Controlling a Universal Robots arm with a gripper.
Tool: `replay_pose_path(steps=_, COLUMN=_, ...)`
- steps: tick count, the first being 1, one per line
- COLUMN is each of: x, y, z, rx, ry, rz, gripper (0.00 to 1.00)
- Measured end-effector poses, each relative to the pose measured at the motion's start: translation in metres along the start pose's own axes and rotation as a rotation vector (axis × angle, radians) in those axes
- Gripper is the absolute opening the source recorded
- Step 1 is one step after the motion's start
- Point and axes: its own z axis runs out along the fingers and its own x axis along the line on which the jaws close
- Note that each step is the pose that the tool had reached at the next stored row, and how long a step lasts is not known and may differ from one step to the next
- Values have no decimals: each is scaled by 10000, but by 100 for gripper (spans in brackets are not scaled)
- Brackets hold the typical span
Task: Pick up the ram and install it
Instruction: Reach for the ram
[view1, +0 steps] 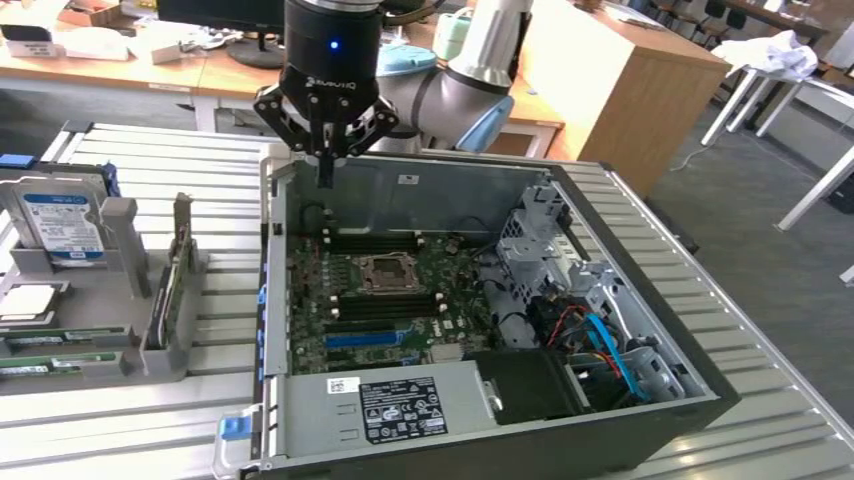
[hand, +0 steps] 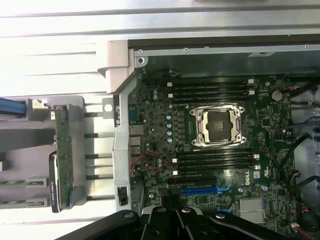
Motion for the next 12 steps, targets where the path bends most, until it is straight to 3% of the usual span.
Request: replay_pose_path(steps=12, x=189, y=-6, z=-4, rx=0, ry=0, rz=-1, gripper=11)
